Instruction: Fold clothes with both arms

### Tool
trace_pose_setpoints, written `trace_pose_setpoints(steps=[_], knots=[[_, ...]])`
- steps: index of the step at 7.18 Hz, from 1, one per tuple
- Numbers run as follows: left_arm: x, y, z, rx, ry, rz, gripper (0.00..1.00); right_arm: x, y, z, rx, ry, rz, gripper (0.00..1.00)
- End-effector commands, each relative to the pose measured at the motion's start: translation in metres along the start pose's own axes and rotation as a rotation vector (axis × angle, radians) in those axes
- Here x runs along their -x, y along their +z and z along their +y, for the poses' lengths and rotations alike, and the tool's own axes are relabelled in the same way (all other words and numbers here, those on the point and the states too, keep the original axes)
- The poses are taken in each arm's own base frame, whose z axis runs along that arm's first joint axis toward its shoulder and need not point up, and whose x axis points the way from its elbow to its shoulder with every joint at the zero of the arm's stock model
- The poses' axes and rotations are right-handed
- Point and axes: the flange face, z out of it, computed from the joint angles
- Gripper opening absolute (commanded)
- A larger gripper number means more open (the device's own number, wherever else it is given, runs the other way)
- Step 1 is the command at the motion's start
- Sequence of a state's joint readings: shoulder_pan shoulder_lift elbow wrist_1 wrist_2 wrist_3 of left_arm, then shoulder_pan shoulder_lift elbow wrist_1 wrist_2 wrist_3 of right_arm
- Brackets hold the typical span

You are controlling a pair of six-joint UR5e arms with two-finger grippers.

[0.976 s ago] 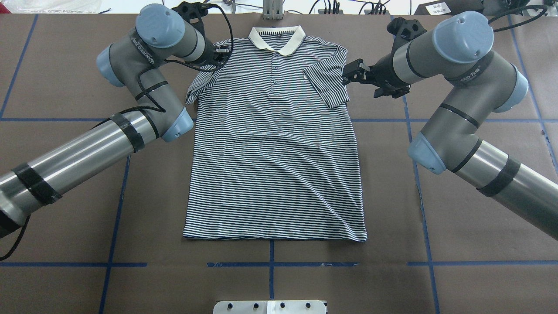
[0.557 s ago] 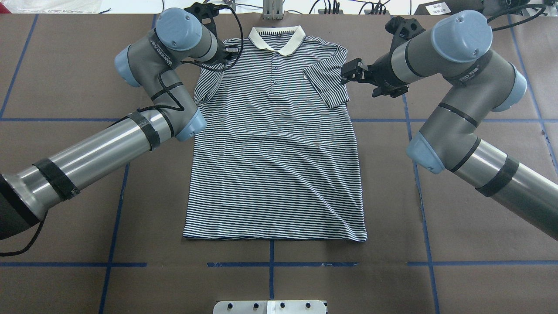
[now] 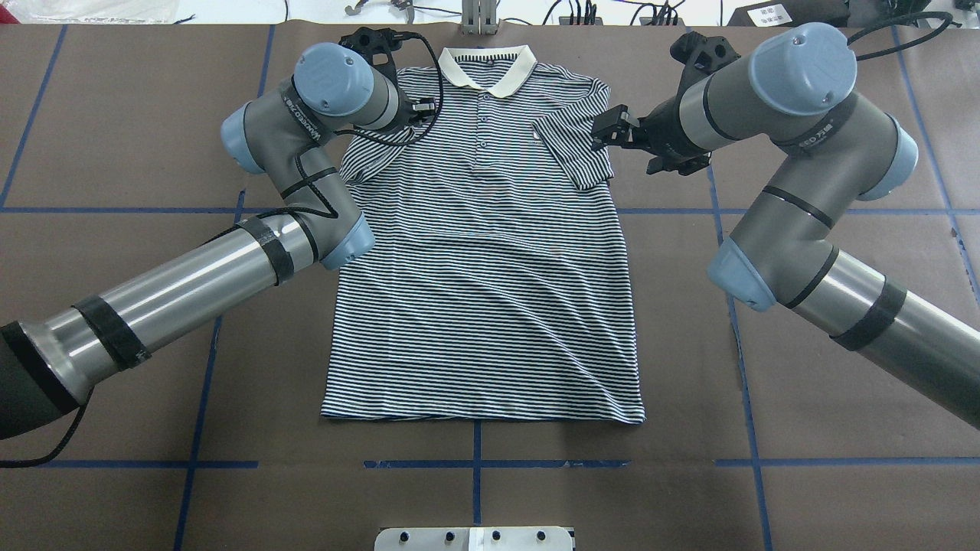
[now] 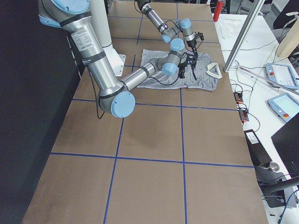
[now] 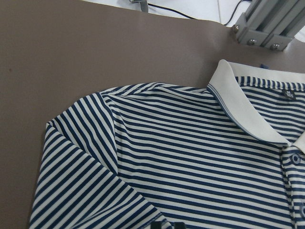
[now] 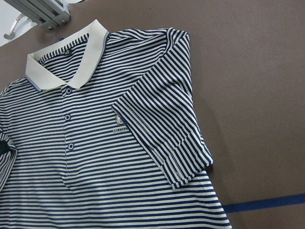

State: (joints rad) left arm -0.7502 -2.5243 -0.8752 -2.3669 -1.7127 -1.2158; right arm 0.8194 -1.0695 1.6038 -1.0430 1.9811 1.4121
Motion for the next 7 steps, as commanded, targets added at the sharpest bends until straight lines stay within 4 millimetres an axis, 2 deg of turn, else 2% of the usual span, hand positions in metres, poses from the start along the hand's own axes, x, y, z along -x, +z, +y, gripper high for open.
trace_pose_setpoints(steps=[1,2,3,4,5,6,7], knots=[[0.019,-0.050,0.020,-0.006,0.015,0.084,0.69,0.013,0.006,0.069,-0.007,0.114,-0.025,1.00],[0.036,-0.074,0.051,0.076,0.027,0.129,0.75,0.004,0.014,0.140,-0.020,0.139,-0.024,1.00],[0.047,-0.101,0.068,0.085,0.037,0.171,0.77,0.008,0.012,0.204,-0.041,0.140,0.025,0.99],[0.058,-0.116,0.082,0.090,0.045,0.190,0.77,0.013,0.009,0.266,-0.093,0.162,0.117,0.98],[0.061,-0.116,0.085,0.094,0.046,0.188,0.77,-0.010,0.020,0.298,-0.131,0.200,0.158,0.94],[0.062,-0.115,0.086,0.095,0.047,0.187,0.77,-0.041,0.027,0.318,-0.122,0.239,0.207,0.91],[0.062,-0.115,0.086,0.094,0.047,0.186,0.78,-0.060,0.027,0.322,-0.126,0.285,0.237,0.85]])
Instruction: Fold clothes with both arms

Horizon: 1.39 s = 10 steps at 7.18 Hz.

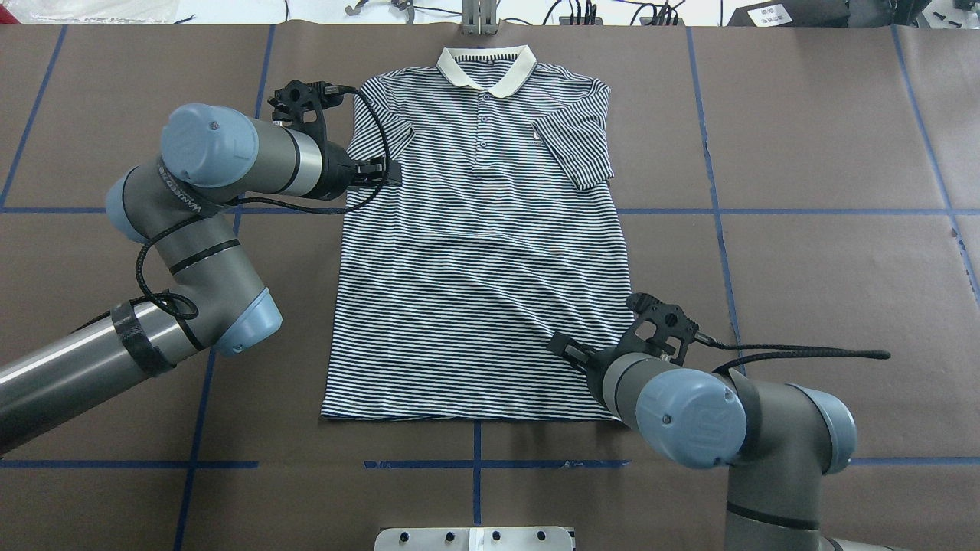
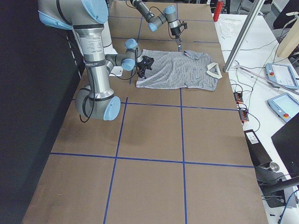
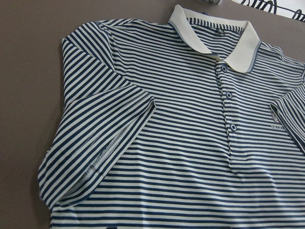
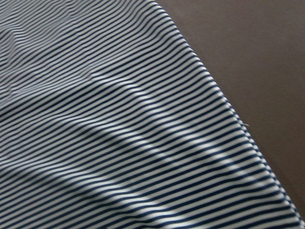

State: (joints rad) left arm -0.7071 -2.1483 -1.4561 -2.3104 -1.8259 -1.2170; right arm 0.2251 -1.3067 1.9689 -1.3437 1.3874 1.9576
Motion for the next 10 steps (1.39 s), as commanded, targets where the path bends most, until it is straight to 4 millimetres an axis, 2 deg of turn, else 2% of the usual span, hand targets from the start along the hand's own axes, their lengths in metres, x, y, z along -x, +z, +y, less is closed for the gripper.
trace_pose_setpoints(steps=[1,2,3,6,10], knots=[[0.000,-0.001,0.002,0.002,0.001,0.002,0.79,-0.053,-0.005,0.010,0.000,0.044,0.064,0.85],[-0.001,0.000,0.003,0.003,0.001,0.003,0.79,-0.070,-0.009,0.013,0.008,0.037,0.081,0.84],[-0.001,0.000,0.003,0.003,0.001,0.003,0.79,-0.074,-0.007,0.017,0.009,0.036,0.091,0.81],[0.001,0.002,0.005,0.006,-0.032,-0.001,0.79,-0.076,-0.002,0.019,0.004,0.036,0.102,0.70],[0.004,0.003,0.005,0.006,-0.031,-0.006,0.79,-0.073,0.000,0.024,0.012,0.032,0.101,0.69]])
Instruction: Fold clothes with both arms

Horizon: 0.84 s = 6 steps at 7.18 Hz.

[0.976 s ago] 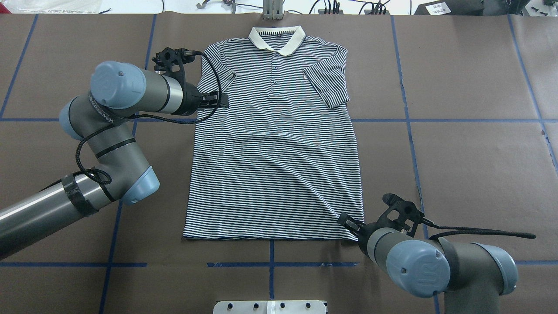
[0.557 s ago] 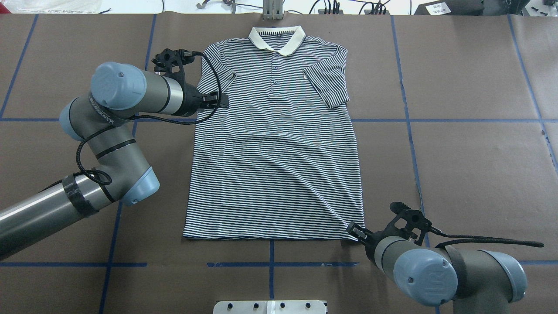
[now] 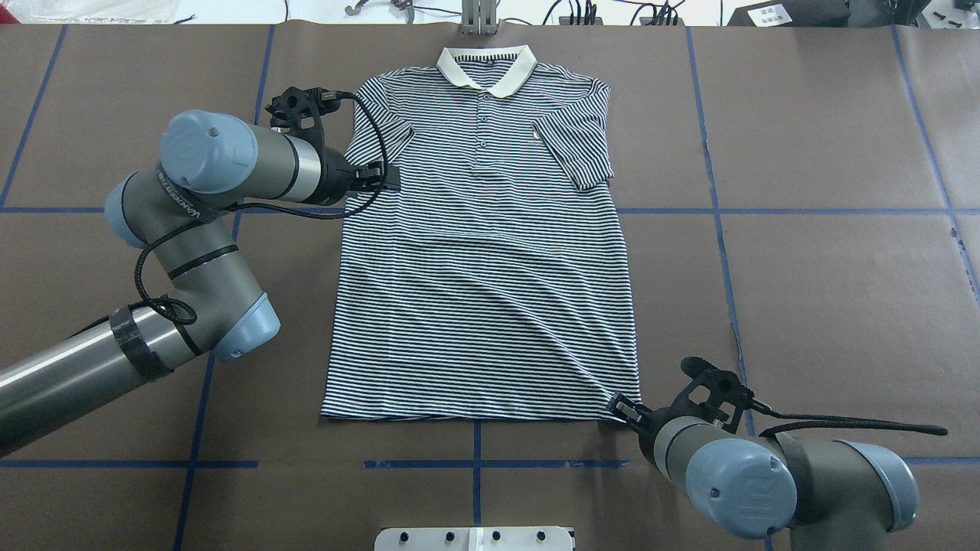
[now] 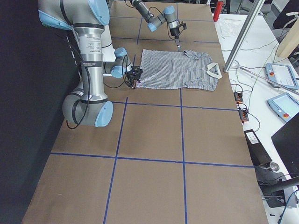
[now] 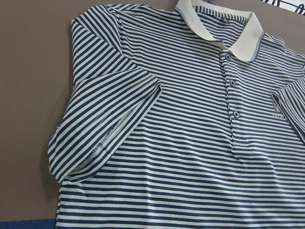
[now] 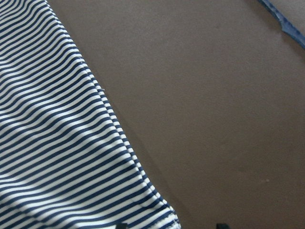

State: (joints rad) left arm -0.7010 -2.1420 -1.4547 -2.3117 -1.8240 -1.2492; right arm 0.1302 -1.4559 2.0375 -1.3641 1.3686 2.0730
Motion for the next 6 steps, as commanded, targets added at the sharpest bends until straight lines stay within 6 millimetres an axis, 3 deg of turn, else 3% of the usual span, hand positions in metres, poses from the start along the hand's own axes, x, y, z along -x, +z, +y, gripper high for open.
trace_pose_setpoints(steps=[1,2,3,4,5,6], knots=[[0.0011,0.0008,0.0002,0.001,0.000,-0.002,0.79,0.0006,0.0009,0.0015,0.002,-0.001,0.001,0.69],[0.0010,0.0007,0.0001,0.000,0.000,-0.001,0.79,0.0006,0.0025,0.0030,0.003,-0.003,0.004,0.67],[0.0008,0.0005,0.0001,0.000,0.001,0.000,0.79,0.0003,0.0033,0.0031,0.004,-0.003,0.006,0.53],[0.0008,0.0005,0.0001,0.000,0.001,0.000,0.79,0.0000,0.0051,0.0034,0.002,-0.004,0.009,0.30],[0.0018,0.0007,0.0004,0.000,0.000,-0.001,0.79,0.0003,0.0043,0.0037,0.006,-0.006,0.008,0.00],[0.0029,0.0009,0.0007,0.001,0.000,-0.002,0.79,0.0008,0.0028,0.0040,0.010,-0.009,0.007,0.00]])
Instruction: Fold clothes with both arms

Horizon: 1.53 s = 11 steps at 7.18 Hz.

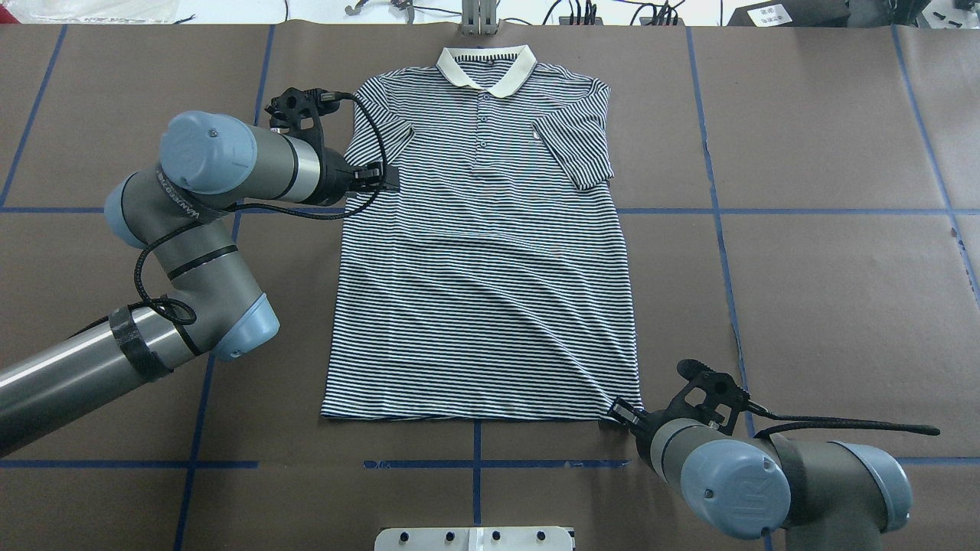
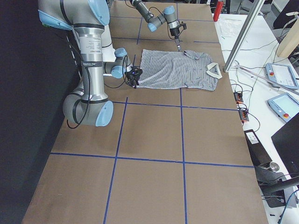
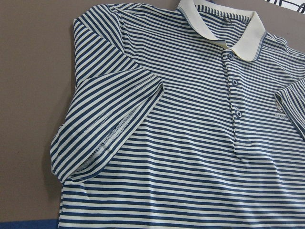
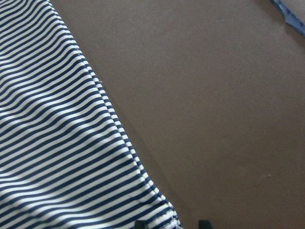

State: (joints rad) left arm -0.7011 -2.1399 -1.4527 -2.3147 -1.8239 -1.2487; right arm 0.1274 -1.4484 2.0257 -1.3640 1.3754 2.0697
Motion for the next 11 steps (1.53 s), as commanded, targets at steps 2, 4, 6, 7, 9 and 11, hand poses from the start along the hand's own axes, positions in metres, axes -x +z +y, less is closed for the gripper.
trace_pose_setpoints(steps=[2,4,6,7,9,11], knots=[[0.005,0.000,0.002,0.000,0.000,-0.001,0.79,0.003,-0.005,-0.002,0.005,0.000,-0.008,0.00],[-0.002,-0.012,0.004,-0.003,-0.016,0.018,0.79,0.005,-0.030,-0.015,0.013,0.016,-0.043,0.00],[0.028,-0.055,0.060,0.035,-0.072,0.042,0.79,-0.020,-0.033,-0.025,0.001,0.008,-0.013,0.00],[0.030,-0.073,0.098,0.076,-0.132,0.061,0.79,-0.023,-0.032,-0.021,0.007,0.004,-0.009,0.00],[0.042,-0.095,0.169,0.172,-0.261,0.012,0.78,-0.022,-0.034,-0.019,0.012,0.002,-0.012,0.00],[0.007,-0.091,0.249,0.174,-0.281,-0.081,0.75,-0.022,-0.035,-0.018,0.014,0.001,-0.013,0.00]])
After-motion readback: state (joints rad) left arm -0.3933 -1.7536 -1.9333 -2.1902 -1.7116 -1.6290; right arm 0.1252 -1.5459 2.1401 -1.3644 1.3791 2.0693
